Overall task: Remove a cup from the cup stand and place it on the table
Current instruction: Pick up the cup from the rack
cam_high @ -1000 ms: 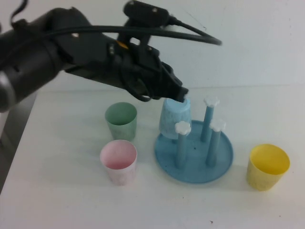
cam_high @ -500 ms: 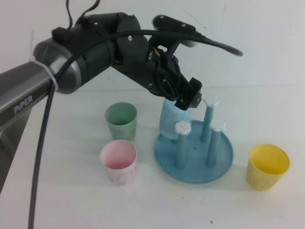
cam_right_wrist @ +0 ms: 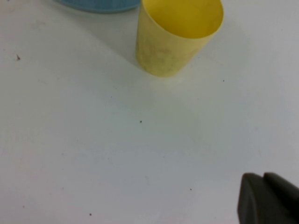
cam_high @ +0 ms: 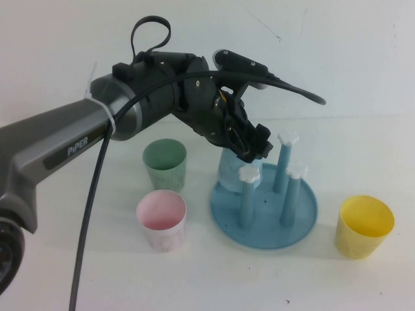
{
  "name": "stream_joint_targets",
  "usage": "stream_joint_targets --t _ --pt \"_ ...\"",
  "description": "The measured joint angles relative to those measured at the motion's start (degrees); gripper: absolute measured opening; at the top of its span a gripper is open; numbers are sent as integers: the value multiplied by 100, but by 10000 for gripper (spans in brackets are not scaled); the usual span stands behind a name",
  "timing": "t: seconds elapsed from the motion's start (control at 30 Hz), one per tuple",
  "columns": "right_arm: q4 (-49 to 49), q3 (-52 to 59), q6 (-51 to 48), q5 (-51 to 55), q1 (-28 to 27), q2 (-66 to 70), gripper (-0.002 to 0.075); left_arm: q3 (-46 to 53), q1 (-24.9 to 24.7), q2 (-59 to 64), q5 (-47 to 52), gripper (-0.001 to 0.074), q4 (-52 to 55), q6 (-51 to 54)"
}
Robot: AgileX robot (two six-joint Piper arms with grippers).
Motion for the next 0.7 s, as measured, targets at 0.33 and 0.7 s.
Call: stream_joint_targets --t 0.33,0.7 --pt "22 0 0 0 0 0 -3 0 -13 8 -70 514 -40 -14" --pt "44 0 -47 -183 0 0 -3 0 -13 -472 -254 514 -40 -130"
